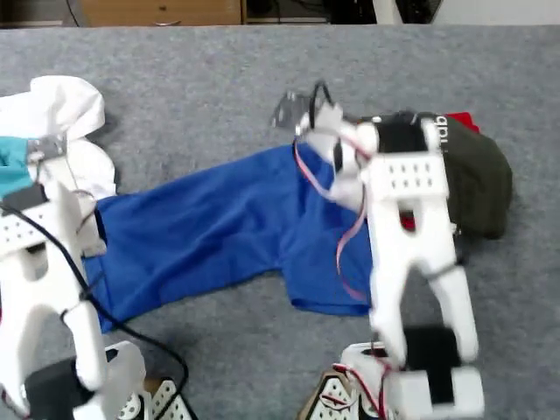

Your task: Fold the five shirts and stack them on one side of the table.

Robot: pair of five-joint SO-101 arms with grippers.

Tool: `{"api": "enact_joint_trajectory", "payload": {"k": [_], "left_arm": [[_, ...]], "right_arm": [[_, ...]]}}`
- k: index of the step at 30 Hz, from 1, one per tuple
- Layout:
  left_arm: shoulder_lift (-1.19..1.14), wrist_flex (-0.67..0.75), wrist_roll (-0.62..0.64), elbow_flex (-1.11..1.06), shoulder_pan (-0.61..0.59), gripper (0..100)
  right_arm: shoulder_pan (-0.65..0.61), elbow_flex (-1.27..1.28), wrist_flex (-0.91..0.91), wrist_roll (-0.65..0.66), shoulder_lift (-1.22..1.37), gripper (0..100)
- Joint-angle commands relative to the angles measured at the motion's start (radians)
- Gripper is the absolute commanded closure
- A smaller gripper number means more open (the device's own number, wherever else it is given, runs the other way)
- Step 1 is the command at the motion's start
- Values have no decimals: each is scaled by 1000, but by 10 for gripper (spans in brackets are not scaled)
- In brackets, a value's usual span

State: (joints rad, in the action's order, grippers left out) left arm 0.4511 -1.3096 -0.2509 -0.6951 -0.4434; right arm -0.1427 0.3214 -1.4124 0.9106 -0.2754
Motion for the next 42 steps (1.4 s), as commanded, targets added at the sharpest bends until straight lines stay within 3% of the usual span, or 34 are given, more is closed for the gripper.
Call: {"api": "enact_joint_trajectory", "payload": {"k": [1, 10, 15, 21, 30, 37, 42], "left_arm": [[76, 41, -2, -100, -6, 982], [84, 325, 12, -442, -15, 982], [84, 333, 52, -436, -12, 982], [82, 331, 49, -437, -11, 982], [81, 330, 49, -437, -12, 982], [81, 327, 49, -437, -12, 982], [79, 330, 49, -437, -12, 982]], "right_arm": [[-22, 291, 46, 91, -197, 811], [-196, 604, 80, 120, -384, 888], [-200, 690, 187, 120, -292, 885], [-202, 762, 304, 118, -191, 790], [-200, 794, 407, 124, -79, 790], [-200, 737, 405, 121, 1, 949], [-194, 699, 411, 120, 27, 997]]}}
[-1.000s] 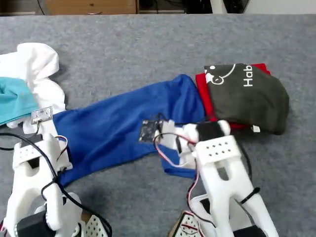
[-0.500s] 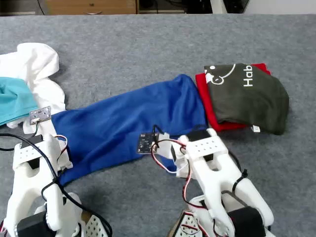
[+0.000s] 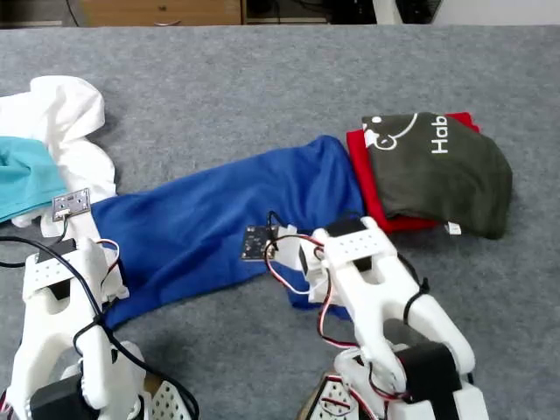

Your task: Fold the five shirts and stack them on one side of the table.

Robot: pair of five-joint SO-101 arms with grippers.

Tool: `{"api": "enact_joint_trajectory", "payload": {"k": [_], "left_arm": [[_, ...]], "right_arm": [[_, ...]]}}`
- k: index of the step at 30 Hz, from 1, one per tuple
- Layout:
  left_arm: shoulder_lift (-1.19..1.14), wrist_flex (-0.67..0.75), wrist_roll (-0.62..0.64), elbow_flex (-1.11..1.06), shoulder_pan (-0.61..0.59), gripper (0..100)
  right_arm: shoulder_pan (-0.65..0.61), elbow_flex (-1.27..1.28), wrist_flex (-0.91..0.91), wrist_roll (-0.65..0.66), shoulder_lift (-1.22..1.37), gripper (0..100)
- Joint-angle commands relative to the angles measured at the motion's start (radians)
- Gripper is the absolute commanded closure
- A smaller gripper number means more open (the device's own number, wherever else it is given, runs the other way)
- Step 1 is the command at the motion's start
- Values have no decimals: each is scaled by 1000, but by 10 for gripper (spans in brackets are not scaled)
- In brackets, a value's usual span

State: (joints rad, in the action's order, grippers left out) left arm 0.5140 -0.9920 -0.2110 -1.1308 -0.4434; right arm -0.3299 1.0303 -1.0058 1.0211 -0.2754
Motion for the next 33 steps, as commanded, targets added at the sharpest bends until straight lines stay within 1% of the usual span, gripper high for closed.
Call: {"api": "enact_joint_trajectory", "payload": {"k": [1, 4, 8, 13, 16, 19, 23, 27, 33], "left_arm": [[16, 12, 9, -2, -12, 982], [16, 14, 9, -2, -12, 982], [16, 14, 9, -2, -12, 982], [15, 14, 9, -2, -12, 982], [15, 14, 9, -2, -12, 982], [15, 14, 9, -2, -12, 982], [15, 14, 11, -2, -12, 982], [15, 14, 9, -2, -11, 982], [15, 14, 9, -2, -11, 982]], "right_arm": [[-1, -25, 5, 9, 31, 997], [33, -113, -14, 8, 56, 997], [76, -335, -150, 9, 134, 997], [84, -710, -344, 15, 318, 997], [65, -969, -474, 55, 470, 997], [61, -1221, -560, 75, 641, 997], [28, -1546, -658, 123, 866, 997], [-53, -1811, -778, 180, 1055, 996], [-134, -2037, -778, 183, 1216, 992]]}}
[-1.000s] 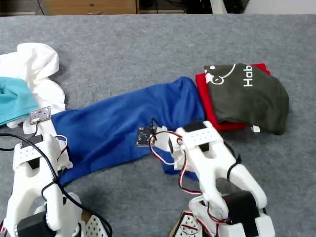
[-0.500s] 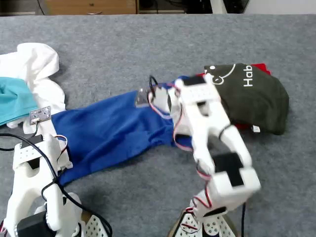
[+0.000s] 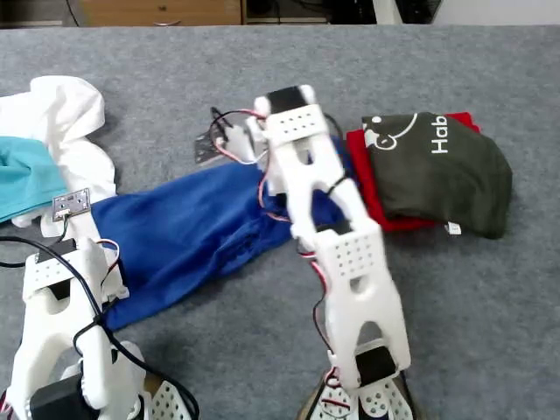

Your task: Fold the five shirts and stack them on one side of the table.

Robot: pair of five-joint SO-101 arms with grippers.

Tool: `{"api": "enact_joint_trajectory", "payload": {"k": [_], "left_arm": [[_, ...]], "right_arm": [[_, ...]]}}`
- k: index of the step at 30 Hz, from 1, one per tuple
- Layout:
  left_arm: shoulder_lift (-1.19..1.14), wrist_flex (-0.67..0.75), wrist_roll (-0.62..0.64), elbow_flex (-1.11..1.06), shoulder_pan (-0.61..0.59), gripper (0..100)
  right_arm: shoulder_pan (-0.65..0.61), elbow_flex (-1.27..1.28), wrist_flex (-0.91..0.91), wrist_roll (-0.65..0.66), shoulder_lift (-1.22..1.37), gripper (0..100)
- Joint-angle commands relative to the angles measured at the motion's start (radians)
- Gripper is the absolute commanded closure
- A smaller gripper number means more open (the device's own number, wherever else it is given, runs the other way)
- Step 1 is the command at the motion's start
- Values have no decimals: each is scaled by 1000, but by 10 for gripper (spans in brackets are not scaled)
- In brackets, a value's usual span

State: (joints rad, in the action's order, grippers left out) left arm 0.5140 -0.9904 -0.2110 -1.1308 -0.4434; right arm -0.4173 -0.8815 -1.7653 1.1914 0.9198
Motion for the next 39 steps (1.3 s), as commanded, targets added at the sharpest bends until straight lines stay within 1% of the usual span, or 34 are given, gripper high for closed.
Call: {"api": "enact_joint_trajectory", "payload": {"k": [1, 3, 5, 7, 8, 10, 12, 14, 16, 18, 19, 20, 23, 26, 29, 31, 33, 35, 39], "left_arm": [[15, 12, 9, -2, -11, 982], [15, 12, 9, -2, -11, 982], [15, 12, 9, -2, -11, 982], [15, 12, 9, -2, -11, 982], [15, 12, 9, -2, -11, 982], [15, 12, 9, -2, -11, 982], [15, 12, 9, -2, -11, 982], [15, 12, 9, -2, -11, 982], [15, 12, 9, -2, -11, 982], [15, 12, 9, -2, -11, 982], [15, 12, 9, -2, -11, 982], [15, 12, 9, -2, -11, 982], [15, 9, 8, -2, -9, 982], [15, 6, 8, -2, -9, 982], [13, 6, 8, -2, -8, 982], [13, 6, 8, -2, -6, 982], [13, 8, 8, -2, -6, 982], [13, 8, 8, -2, -6, 982], [13, 9, 8, -2, -6, 982]], "right_arm": [[-58, -150, -18, 12, 35, 991], [-70, -180, -18, 9, 45, 949], [-71, -199, -18, -3, 45, 840], [-64, -217, -18, -43, 44, 719], [-59, -231, -20, -43, 44, 683], [-47, -265, -20, -43, 42, 663], [-27, -305, -21, -51, 41, 678], [-2, -334, -21, -92, 16, 726], [30, -340, -21, -163, -31, 832], [62, -335, -23, -226, -90, 996], [74, -314, -23, -250, -120, 995], [90, -275, -23, -270, -154, 962], [105, -102, -23, -278, -282, 998], [96, 110, -8, -276, -395, 996], [85, 295, 127, -281, -437, 996], [81, 400, 262, -282, -424, 996], [54, 476, 410, -316, -395, 996], [27, 506, 526, -387, -354, 996], [-28, 475, 635, -496, -251, 995]]}}
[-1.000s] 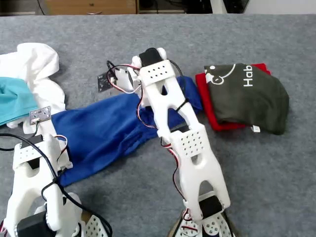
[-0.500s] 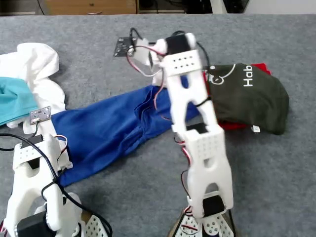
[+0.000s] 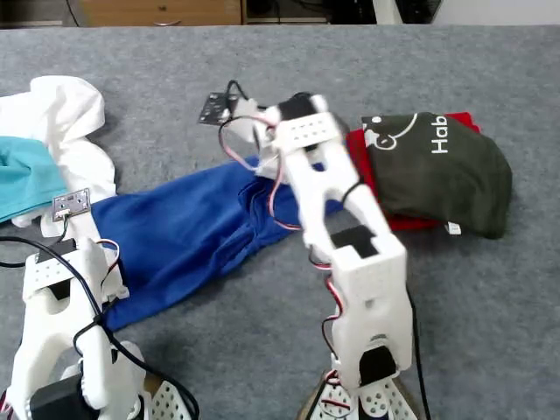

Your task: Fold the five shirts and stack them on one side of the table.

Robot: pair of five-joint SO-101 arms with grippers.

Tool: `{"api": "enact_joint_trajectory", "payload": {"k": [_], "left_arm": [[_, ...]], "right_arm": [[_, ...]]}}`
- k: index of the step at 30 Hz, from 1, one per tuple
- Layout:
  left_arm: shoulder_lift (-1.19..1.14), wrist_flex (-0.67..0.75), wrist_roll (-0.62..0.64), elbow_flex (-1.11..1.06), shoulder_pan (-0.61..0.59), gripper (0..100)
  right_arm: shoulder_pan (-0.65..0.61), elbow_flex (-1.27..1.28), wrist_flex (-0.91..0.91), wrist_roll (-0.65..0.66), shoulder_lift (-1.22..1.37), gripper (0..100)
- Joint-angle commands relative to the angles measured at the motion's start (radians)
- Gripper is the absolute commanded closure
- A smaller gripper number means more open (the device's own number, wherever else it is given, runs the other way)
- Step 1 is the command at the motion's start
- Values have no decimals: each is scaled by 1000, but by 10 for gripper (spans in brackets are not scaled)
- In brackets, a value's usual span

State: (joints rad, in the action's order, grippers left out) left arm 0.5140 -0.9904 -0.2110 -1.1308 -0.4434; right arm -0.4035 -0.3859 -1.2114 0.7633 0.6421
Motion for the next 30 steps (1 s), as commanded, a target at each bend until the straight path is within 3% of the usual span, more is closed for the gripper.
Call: {"api": "enact_joint_trajectory", "payload": {"k": [1, 6, 16, 19, 24, 27, 30], "left_arm": [[12, 9, 8, -2, -6, 982], [12, 8, 8, -6, -6, 982], [19, -5, 8, 11, -11, 982], [21, -112, 8, 98, -21, 982], [12, -285, 9, 334, -92, 978], [12, -299, 12, 390, -103, 891], [8, -279, 15, 390, -92, 799]], "right_arm": [[-51, -41, 98, -91, 54, 995], [-54, -202, 66, -198, 173, 996], [-22, -834, -575, -218, 168, 996], [39, -897, -582, -265, 108, 997], [85, -584, -578, -282, -275, 996], [87, -272, -552, -276, -507, 996], [91, 39, -509, -190, -697, 996]]}}
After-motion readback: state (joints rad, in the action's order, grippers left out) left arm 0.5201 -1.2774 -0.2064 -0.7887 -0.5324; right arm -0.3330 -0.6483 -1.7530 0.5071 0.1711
